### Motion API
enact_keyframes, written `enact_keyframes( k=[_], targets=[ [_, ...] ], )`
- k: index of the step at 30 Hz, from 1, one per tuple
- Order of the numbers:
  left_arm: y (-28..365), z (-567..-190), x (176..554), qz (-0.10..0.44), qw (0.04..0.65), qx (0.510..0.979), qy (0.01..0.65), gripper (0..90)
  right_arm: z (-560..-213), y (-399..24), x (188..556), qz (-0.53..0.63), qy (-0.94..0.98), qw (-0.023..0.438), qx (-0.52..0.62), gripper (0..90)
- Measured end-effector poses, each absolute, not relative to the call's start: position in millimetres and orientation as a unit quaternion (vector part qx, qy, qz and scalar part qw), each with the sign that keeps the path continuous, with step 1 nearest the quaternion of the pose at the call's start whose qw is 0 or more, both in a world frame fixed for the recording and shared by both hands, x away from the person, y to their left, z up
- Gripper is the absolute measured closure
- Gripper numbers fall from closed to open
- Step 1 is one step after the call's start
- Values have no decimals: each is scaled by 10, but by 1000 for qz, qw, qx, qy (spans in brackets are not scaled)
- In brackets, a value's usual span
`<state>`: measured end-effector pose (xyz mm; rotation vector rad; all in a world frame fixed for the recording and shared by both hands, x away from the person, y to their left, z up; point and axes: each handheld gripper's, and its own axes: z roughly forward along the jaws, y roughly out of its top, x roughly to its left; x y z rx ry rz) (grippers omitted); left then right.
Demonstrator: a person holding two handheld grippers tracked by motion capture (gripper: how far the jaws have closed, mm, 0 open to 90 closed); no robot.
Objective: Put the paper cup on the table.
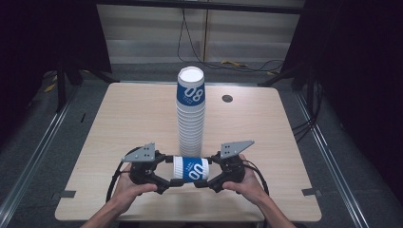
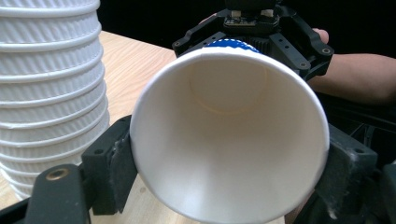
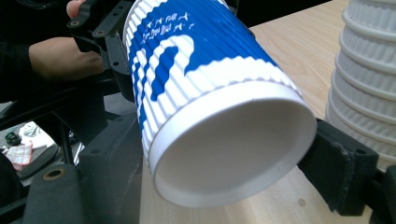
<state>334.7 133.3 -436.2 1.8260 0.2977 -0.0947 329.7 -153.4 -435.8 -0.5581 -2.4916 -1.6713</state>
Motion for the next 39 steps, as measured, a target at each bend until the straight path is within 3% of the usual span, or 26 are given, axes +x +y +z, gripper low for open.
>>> enact_keyframes(
  k=[6,24,39],
  targets=[
    [1364,-4344,3359,-49,593,791,140,193,-4363,-1541,3301,-539,-819,38,-193,147],
    [1505,-4258,3427,-51,576,798,174,192,-4335,-1754,3325,-528,-818,6,-228,157],
    [1628,-4207,3526,-2,544,813,209,187,-4374,-2208,3332,-548,-783,-24,-293,179]
  ],
)
